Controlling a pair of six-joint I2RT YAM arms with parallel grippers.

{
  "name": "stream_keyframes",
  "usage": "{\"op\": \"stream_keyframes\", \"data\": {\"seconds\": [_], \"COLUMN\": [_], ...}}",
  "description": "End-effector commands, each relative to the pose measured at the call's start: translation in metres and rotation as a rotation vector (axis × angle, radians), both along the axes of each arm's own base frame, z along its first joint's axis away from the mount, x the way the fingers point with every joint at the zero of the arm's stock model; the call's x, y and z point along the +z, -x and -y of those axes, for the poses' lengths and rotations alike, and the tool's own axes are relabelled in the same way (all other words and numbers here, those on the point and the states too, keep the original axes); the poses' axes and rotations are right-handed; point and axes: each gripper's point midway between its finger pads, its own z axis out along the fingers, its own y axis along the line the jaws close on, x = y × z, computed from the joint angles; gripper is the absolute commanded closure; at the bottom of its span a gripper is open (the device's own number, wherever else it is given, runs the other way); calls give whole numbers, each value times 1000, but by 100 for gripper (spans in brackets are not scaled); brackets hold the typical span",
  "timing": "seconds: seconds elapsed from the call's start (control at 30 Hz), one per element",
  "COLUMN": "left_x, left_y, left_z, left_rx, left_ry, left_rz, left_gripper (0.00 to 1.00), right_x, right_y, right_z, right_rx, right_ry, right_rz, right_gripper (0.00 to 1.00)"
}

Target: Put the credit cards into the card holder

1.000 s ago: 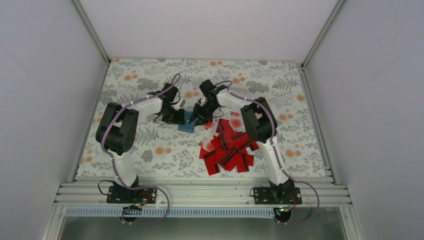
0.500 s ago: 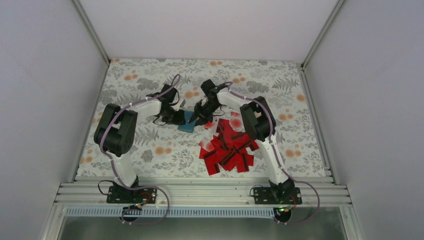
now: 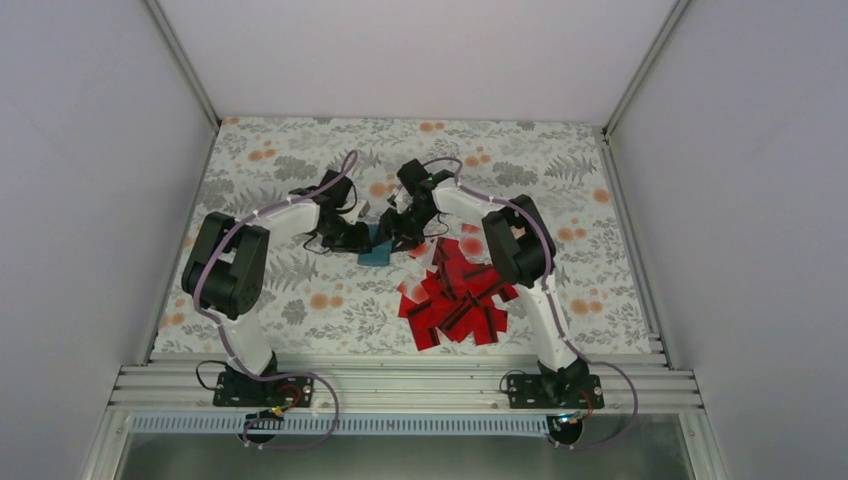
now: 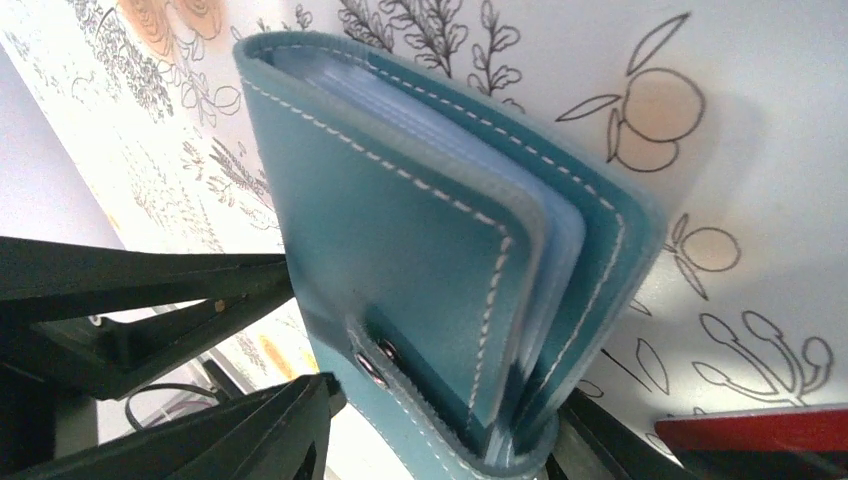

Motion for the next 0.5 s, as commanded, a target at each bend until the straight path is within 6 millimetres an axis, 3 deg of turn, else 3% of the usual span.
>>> {"op": "stream_keyframes", "data": {"seconds": [0.0,0.17,0.27,0.33,0.4,0.47], "left_x": [13,27,48,66,88,114], "left_y": [8,7,2,-2,-8,-14], "left_z": [-6,-17,-23,-28,-34,-40], "left_rx": [30,71,91,108,127,149], "left_ry": [14,3,-1,-3,-4,-9], "left_rz": [2,38,98,147,207,277], "left_gripper": [59,50,38,29,21,1], "right_x": [-9,12,38,73,111,147], "right_y": [-6,-17,-24,-30,-36,-41], "right_z": [6,6,4,4,7,18], "right_rx": [73,83,91,97,96,82], "right_ry": [31,29,11,-18,-29,-21], "right_rz": [148,241,322,411,518,633], "right_gripper": [48,38,19,2,1,1]}}
